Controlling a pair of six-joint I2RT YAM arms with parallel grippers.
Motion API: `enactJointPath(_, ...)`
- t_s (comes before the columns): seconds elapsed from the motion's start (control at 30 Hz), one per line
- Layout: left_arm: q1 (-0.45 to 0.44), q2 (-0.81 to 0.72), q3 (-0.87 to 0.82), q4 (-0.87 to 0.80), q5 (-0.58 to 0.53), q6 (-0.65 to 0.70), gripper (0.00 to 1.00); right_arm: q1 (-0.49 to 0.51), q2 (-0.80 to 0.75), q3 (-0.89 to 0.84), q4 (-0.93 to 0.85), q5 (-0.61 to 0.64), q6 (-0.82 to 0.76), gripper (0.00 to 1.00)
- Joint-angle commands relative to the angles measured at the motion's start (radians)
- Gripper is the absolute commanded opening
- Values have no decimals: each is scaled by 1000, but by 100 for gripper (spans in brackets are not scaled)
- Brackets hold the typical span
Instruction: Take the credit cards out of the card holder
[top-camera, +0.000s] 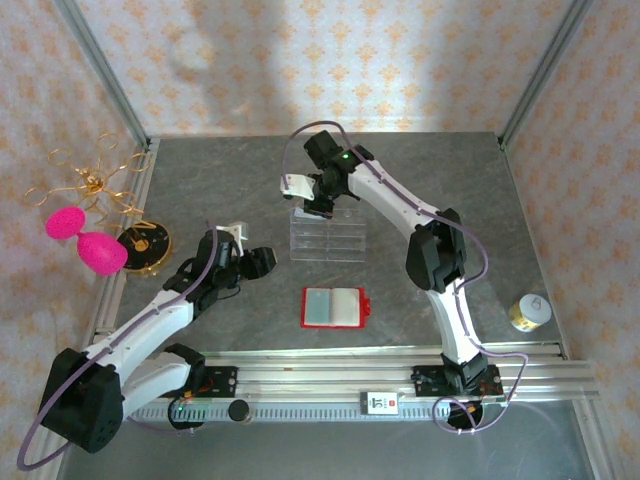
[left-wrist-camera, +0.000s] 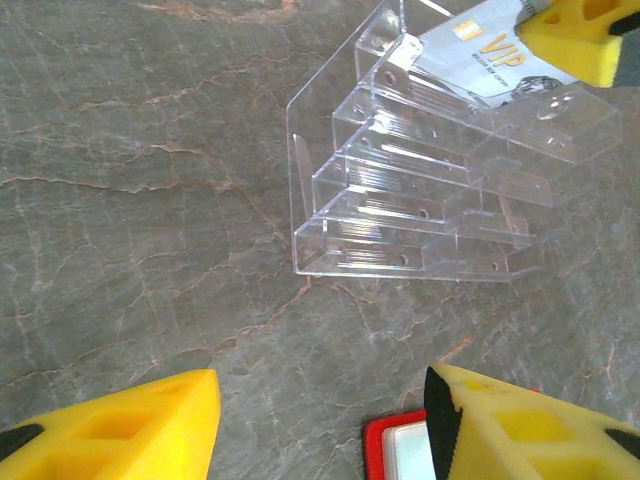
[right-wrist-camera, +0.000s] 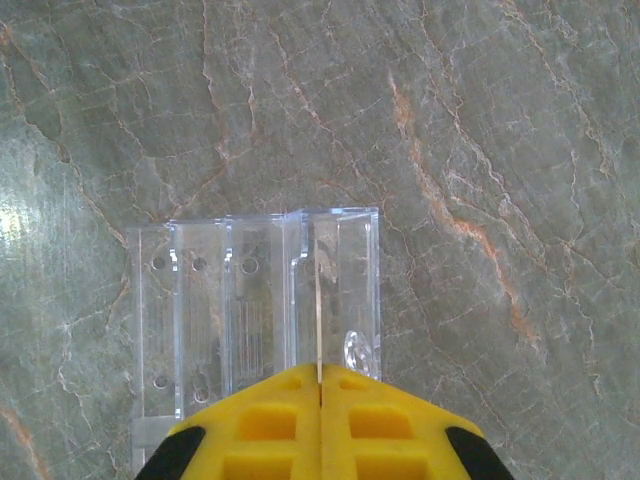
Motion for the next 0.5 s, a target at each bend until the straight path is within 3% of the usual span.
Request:
enactJointPath(0.0, 13, 15, -13, 46, 45, 1, 57, 16, -1, -26, 22, 30, 24, 9)
enactJointPath(0.13, 13, 22, -21, 59, 66, -4, 56, 18, -8, -33, 115, 50, 93, 32)
enactJointPath(0.47, 13, -28, -83, 161, 117, -91, 55, 26, -141, -57, 367, -9, 416, 47)
